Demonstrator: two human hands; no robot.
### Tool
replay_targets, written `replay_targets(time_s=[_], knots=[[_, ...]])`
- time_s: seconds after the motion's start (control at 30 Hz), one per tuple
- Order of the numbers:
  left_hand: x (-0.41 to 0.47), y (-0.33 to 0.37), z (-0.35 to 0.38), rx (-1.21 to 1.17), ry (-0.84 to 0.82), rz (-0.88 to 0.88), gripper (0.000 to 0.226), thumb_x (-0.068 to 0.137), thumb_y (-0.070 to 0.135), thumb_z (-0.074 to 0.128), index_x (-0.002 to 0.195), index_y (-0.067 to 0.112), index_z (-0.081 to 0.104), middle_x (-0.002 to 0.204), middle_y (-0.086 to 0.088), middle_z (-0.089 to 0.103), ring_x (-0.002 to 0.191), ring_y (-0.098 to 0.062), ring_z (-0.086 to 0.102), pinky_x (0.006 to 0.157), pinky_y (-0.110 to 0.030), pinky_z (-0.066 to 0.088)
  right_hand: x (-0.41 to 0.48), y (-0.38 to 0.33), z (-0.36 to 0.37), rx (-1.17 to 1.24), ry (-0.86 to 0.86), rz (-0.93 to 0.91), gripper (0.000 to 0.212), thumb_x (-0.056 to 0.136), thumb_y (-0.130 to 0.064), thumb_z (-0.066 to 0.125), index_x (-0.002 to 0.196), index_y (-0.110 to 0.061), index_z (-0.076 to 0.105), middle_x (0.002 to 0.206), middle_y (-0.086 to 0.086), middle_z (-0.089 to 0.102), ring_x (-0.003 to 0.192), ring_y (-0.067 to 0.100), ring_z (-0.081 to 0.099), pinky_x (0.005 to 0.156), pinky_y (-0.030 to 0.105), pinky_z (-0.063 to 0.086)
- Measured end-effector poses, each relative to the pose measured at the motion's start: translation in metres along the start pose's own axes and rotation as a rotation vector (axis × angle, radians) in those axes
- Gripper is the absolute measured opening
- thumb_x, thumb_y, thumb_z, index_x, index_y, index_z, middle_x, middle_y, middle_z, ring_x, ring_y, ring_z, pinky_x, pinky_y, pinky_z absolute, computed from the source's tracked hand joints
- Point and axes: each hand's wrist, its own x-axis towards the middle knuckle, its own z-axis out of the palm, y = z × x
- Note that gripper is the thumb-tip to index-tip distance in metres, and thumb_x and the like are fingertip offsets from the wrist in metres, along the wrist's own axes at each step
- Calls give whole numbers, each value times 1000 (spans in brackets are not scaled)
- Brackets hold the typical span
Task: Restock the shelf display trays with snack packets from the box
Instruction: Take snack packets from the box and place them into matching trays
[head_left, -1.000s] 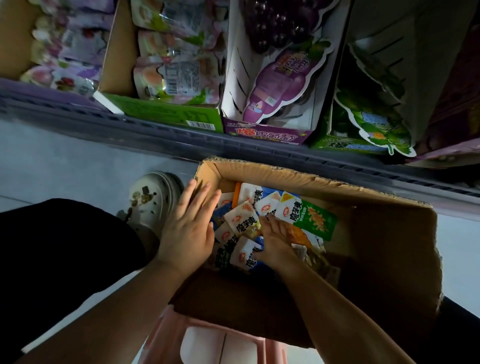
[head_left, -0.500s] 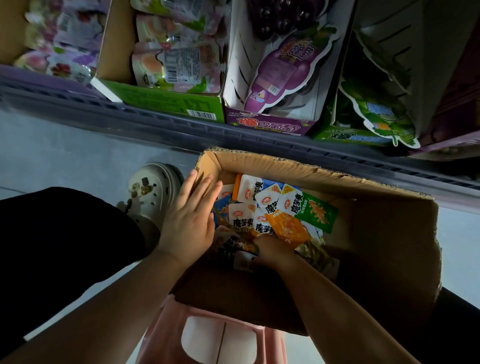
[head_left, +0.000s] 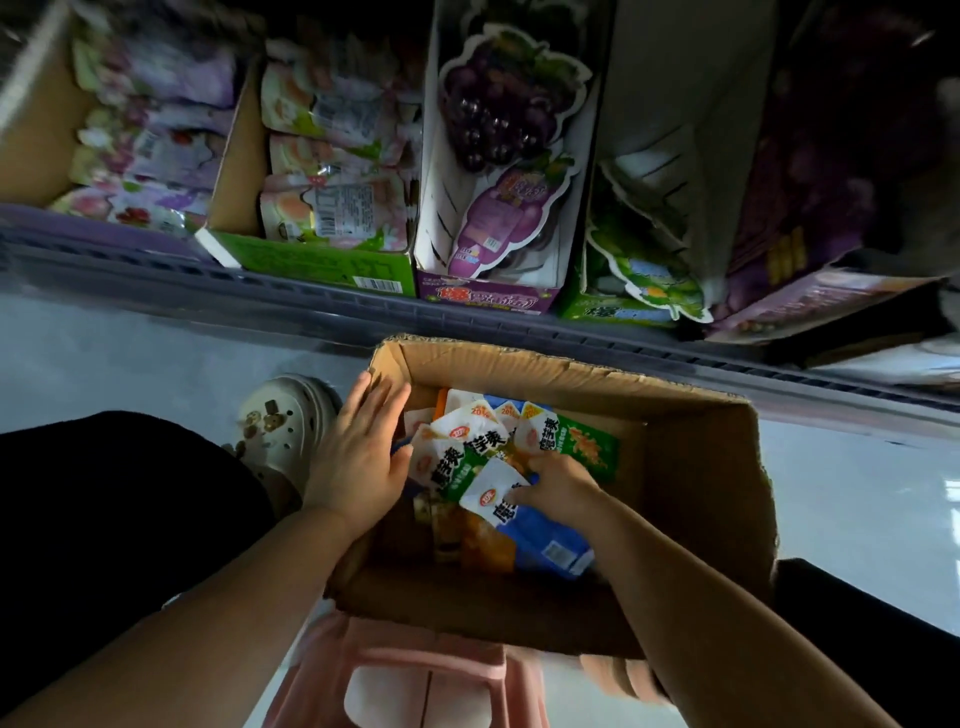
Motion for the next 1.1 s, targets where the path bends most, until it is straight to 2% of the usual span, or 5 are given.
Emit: replay_targets(time_s=[0.17,0.37,0.47,0.57,1.1], knots=[[-6,24,-35,-212,72,-141,64,92,31,47,145,14,16,153,-6,16,142,-18,9,113,-31,-1,-50,-14,-30,125,70,-96,34,83,-25,66,113,-10,63,113,9,65,102,23,61,86,30,48],[-15,64,-106,-774,235,-282,65,89,33,52,144,15,22,148,-5,29,136,-21,26,109,-30,22,-121,-36,-63,352,243,-268,23,81,-19,68,102,-10,67,106,9,68,95,24,64,83,38,52],[-24,87,-146,-1096,79,-181,34,88,28,55,120,19,48,114,10,57,114,-12,48,85,-8,36,-159,-42,-80,452,302,-351,20,82,-15,66,101,-11,67,106,10,68,91,24,64,74,28,48],[-30,107,-172,-1391,-130,-86,13,81,23,61,93,20,59,86,12,71,91,-10,60,84,-22,45,-187,-47,-93,703,310,-478,11,83,-7,64,89,-16,65,94,0,68,81,12,65,72,20,54],[-2,135,-176,-1538,-145,-110,34,68,-5,66,95,15,63,77,1,74,69,-13,70,54,-23,54,-180,-61,-111,1043,191,-619,14,84,-4,58,86,-14,67,81,-1,73,74,13,70,64,22,55]])
